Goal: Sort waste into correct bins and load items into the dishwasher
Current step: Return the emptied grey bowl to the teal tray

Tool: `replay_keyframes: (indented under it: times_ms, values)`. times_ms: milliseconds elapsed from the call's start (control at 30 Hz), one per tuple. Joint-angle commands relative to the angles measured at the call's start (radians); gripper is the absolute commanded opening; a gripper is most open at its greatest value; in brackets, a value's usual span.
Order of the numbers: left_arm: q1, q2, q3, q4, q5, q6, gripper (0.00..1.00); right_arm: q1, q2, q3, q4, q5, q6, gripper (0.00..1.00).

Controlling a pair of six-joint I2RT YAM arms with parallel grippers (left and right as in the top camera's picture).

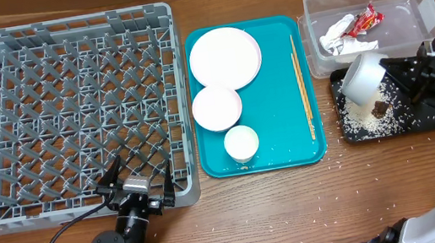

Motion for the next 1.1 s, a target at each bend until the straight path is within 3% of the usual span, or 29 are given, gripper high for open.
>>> replay_keyframes:
  times_ms: [0, 300, 533, 633, 800, 1067]
  values:
    - [0.005, -0.010, -0.004, 0.000, 0.005, 0.019, 1.00, -0.007, -0.093, 0.003, 0.002, 0.101, -0.032, 0.04]
    - [0.005, -0.010, -0.004, 0.000, 0.005, 0.019, 1.00, 0.131, -0.312, 0.121, -0.220, 0.671, -0.082, 0.04]
    - [0.005, -0.010, -0.004, 0.000, 0.005, 0.019, 1.00, 0.484, -0.383, 0.240, -0.315, 1.033, -0.105, 0.04]
    - [0.005, -0.010, -0.004, 0.000, 0.005, 0.019, 1.00, 0.724, -0.354, 0.238, -0.288, 1.231, -0.104, 0.04]
    - [0.005, -0.010, -0.004, 0.000, 0.005, 0.019, 1.00, 1.004, -0.225, 0.238, -0.228, 1.417, -0.100, 0.04]
    - [0.005, -0.010, -0.004, 0.000, 0.005, 0.019, 1.00, 1.101, 0.006, 0.238, -0.154, 1.445, -0.102, 0.04]
